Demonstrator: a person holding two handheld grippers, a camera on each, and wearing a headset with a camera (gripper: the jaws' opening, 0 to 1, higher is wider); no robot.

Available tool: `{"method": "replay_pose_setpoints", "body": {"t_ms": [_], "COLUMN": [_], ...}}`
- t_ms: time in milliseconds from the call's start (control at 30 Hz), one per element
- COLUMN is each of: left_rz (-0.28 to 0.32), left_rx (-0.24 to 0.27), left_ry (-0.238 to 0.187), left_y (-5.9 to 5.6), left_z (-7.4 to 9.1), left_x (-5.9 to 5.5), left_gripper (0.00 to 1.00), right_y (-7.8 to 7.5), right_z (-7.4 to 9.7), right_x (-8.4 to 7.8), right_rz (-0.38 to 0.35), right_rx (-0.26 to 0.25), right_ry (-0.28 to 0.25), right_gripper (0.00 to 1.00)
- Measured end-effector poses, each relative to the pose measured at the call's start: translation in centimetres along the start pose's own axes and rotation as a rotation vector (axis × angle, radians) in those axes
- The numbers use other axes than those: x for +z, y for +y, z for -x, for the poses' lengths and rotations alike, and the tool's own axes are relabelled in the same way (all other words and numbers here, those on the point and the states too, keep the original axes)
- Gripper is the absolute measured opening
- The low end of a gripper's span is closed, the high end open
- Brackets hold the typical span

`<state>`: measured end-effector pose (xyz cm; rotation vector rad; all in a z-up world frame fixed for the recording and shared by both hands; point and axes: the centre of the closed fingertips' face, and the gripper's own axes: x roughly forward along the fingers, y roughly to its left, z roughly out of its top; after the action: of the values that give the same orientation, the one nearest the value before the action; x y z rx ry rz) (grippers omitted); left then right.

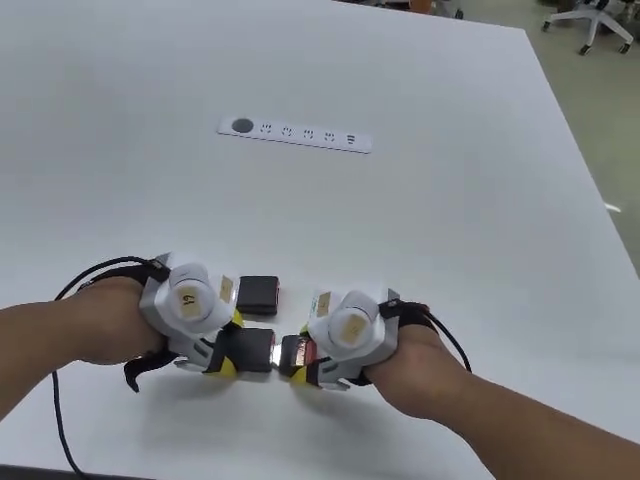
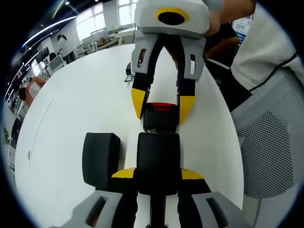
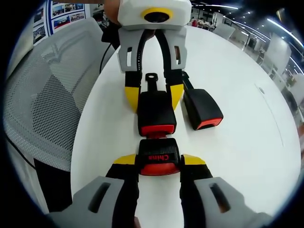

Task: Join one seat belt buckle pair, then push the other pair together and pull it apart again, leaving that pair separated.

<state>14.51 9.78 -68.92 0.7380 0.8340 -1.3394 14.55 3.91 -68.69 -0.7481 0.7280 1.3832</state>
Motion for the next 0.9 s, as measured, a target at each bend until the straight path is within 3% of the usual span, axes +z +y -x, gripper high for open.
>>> {"method": "replay_pose_setpoints", "body": {"t_ms": [467, 767, 900], "left_rz": [0.016, 0.029, 0.101], "left_rx": [-0.018, -0.002, 0.007], "left_ry": [0.014, 0.024, 0.021], "left_y": [-0.17, -0.02, -0.04], "left_z": [-0.01, -0.14, -0.08], "left_x": [0.31, 0.24, 0.42], "left_gripper": [0.33, 0.34, 0.35], "right_y": [-0.37, -0.17, -0.12], "right_z": [-0.42, -0.38, -0.35], "right_x": [-0.23, -0.28, -0.33], "right_rz": [-0.032, -0.018, -0.016], "right_rx": [0.017, 0.021, 0.011], "right_ry": [-0.010, 0.036, 0.047], "right_gripper": [0.32, 0.33, 0.34]}}
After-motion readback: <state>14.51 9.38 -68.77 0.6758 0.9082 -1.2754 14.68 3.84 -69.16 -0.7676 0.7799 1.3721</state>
